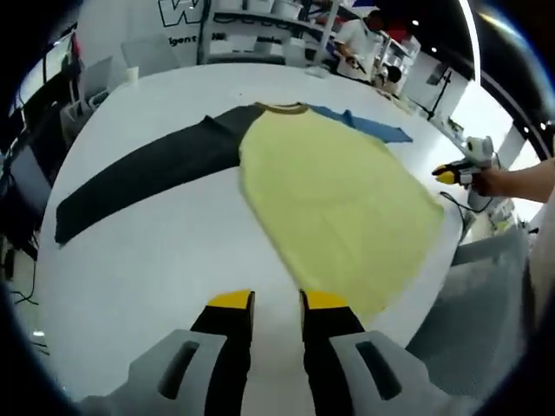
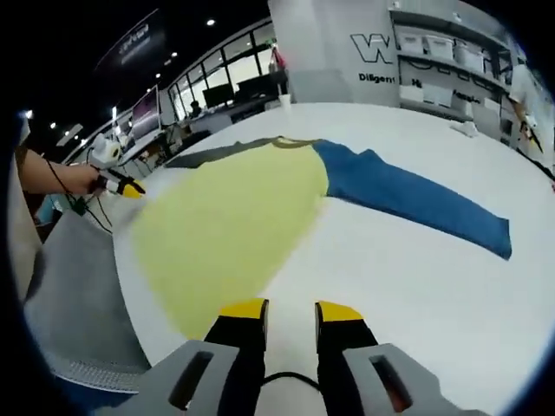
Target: Fold the garment on the visible template until the final outline fits inside the template.
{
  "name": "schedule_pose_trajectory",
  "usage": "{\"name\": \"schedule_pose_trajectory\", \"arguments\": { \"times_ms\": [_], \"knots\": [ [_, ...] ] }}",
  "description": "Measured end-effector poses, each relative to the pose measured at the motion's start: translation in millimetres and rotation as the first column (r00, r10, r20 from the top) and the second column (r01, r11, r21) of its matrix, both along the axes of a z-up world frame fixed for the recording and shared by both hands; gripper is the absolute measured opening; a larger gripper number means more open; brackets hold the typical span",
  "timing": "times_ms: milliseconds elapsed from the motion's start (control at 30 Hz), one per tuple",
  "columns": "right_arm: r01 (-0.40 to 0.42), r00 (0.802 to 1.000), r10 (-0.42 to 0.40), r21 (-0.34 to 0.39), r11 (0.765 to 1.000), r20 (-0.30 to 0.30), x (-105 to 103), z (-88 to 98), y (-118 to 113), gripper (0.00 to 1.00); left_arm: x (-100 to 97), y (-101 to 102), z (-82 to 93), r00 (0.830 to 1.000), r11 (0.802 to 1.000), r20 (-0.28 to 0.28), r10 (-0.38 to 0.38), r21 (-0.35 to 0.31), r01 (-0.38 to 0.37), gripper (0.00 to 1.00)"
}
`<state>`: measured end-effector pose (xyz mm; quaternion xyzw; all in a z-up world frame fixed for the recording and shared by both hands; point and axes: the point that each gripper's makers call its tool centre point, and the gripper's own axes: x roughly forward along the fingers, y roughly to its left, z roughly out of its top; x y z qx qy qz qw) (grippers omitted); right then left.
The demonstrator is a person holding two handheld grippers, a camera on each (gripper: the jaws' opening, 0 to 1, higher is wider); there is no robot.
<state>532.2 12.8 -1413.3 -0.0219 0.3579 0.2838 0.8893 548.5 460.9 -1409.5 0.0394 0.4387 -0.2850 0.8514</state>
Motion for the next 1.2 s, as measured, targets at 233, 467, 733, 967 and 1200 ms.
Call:
{"name": "schedule_pose_trajectory", "arguments": {
  "times_ms": [233,467,733,967,1200],
  "knots": [
    [-0.037,0.998,0.04,-0.064,0.997,0.052,57,5.0,-12,0.19,57.9,7,9.4,0.999,1.0,0.05,0.01,0.003,-0.01,0.23],
    [-0.037,0.997,0.043,-0.097,0.995,0.068,122,1.8,-21,0.2,115.5,2,11.8,0.997,0.999,0.079,-0.018,0.043,0.014,0.24],
    [-0.03,0.995,0.044,-0.146,0.989,0.087,187,-3.9,-35,0.22,168.5,16,4.8,0.996,0.995,0.092,-0.021,0.097,0.012,0.26],
    [-0.011,0.996,0.029,-0.194,0.981,0.09,234,-10.1,-55,0.22,214.5,42,2.7,0.994,0.99,0.105,0.029,0.136,-0.043,0.24],
    [0.002,0.998,0.013,-0.228,0.974,0.065,246,-20.7,-64,0.25,237.5,54,-10.8,0.995,0.981,0.082,0.048,0.185,-0.062,0.24]
  ]
}}
